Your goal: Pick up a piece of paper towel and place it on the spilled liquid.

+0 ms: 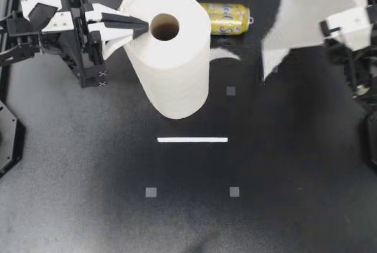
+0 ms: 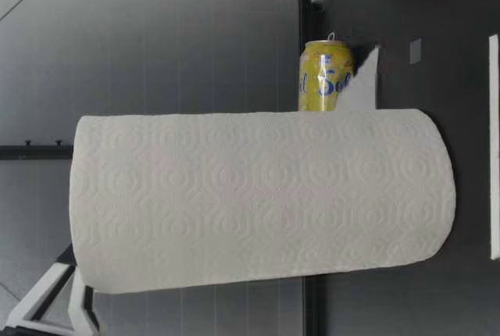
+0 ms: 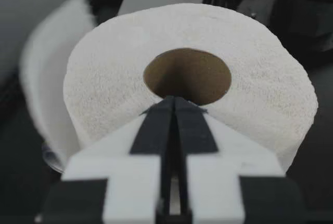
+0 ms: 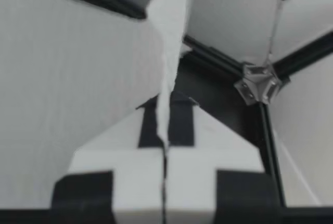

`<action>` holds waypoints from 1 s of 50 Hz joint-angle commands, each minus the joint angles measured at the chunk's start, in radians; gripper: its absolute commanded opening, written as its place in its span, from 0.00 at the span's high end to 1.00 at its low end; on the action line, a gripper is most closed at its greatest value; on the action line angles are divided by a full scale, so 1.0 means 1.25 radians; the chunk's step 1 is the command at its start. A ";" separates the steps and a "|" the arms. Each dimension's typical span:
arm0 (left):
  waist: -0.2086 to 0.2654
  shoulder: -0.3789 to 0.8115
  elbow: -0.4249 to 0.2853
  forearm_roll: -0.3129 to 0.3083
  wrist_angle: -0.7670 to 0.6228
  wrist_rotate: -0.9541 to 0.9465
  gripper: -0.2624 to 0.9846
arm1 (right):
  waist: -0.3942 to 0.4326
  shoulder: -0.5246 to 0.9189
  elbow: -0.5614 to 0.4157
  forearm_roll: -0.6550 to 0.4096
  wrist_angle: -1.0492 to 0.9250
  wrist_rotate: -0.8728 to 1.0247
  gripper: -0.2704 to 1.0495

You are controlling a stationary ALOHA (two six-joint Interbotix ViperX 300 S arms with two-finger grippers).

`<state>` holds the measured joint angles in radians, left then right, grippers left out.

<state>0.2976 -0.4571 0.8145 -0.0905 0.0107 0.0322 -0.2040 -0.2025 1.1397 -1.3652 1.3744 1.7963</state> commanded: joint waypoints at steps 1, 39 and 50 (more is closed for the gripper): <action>0.010 0.023 0.036 -0.002 0.023 -0.004 0.75 | -0.006 -0.066 -0.002 -0.007 -0.007 0.005 0.87; 0.010 0.031 0.027 -0.015 0.010 -0.004 0.75 | -0.071 -0.020 -0.069 -0.152 -0.437 0.137 0.87; 0.010 0.026 0.027 -0.016 -0.007 -0.004 0.75 | -0.125 0.117 -0.134 -0.206 -0.445 0.158 0.87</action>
<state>0.2976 -0.4556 0.8145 -0.1089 -0.0092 0.0322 -0.3390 -0.0874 1.0140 -1.6045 0.8176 1.9911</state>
